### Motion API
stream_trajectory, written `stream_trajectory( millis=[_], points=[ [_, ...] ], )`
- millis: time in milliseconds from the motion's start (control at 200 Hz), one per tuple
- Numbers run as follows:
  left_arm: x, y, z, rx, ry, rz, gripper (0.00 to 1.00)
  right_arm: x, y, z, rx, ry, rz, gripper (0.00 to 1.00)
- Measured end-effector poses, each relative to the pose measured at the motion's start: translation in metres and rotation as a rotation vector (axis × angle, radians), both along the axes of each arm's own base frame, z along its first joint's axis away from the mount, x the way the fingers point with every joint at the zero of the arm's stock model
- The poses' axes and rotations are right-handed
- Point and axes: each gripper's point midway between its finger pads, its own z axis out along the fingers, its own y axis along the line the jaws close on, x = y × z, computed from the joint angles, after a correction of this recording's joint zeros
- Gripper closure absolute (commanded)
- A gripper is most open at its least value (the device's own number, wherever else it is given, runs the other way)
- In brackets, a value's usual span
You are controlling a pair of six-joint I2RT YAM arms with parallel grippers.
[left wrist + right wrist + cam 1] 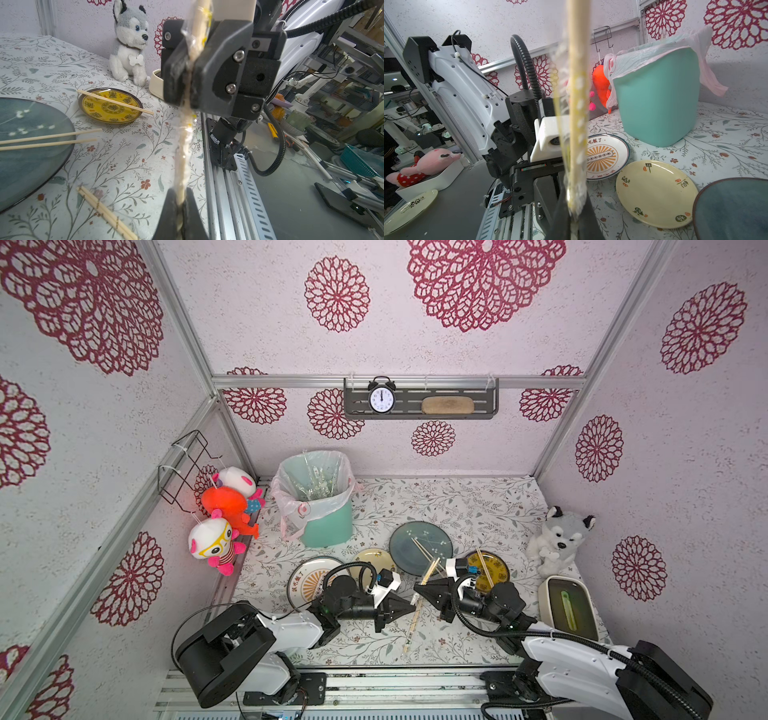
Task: Remove the packaging of disposable chopsticks
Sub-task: Remove the packet bag from the disposable chopsticks.
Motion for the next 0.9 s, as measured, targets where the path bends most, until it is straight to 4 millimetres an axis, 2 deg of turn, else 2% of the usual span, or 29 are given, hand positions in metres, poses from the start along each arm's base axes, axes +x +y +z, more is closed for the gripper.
stream_trajectory(
  millis=[80,135,545,610,676,871,901],
  points=[
    [-0.002,0.001,0.001,-0.007,-0.006,-0.004,1.0,-0.002,0.0,0.0,-0.002,0.001,0.003,1.0],
    [-0.003,0.001,0.0,-0.008,-0.007,-0.005,1.0,-0.002,0.0,0.0,-0.006,0.004,0.003,0.96],
    [-0.007,0.004,0.005,-0.032,-0.033,-0.003,1.0,-0.004,0.002,0.007,-0.059,0.006,0.016,0.95],
    [-0.008,0.005,0.005,-0.034,-0.035,-0.003,1.0,-0.004,0.003,0.007,-0.072,0.013,0.019,0.91],
    [-0.009,0.005,0.005,-0.035,-0.036,-0.001,1.0,-0.003,0.004,0.008,-0.083,0.014,0.018,0.83],
    [-0.019,0.01,-0.014,0.015,0.011,-0.01,1.0,0.002,-0.002,0.044,-0.03,-0.091,-0.03,0.82],
    [-0.019,0.01,-0.014,0.015,0.011,-0.011,1.0,0.002,-0.003,0.048,-0.023,-0.102,-0.034,0.84]
  ],
)
